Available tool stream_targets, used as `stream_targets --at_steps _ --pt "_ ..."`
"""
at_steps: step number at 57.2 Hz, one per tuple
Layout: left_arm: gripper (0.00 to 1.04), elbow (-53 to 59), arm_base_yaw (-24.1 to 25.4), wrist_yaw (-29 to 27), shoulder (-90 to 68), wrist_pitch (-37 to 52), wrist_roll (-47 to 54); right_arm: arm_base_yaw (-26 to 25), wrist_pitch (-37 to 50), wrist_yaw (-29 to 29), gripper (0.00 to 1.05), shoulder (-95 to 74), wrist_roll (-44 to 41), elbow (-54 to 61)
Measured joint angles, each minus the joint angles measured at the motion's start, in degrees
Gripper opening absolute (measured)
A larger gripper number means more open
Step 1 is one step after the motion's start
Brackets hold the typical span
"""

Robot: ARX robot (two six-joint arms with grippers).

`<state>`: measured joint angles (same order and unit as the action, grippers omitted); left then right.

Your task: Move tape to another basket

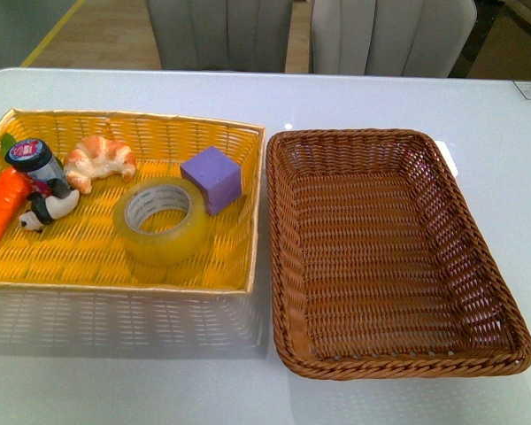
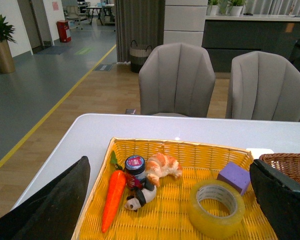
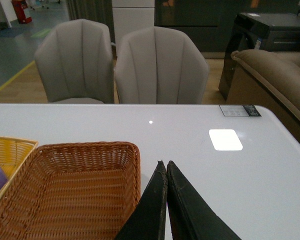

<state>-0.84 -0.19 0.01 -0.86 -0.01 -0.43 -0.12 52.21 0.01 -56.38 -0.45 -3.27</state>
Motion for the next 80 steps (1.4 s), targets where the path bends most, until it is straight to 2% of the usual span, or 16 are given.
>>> stream_targets --at_steps 45,80 --pt "0.96 0.0 0.0 0.0 0.0 0.0 0.0 0.0 -28.9 0.0 0.02 33.0 0.0 2.0" --pt "0.96 0.0 0.0 0.0 0.0 0.0 0.0 0.0 -41.2 0.0 0.02 45.4 0.0 2.0"
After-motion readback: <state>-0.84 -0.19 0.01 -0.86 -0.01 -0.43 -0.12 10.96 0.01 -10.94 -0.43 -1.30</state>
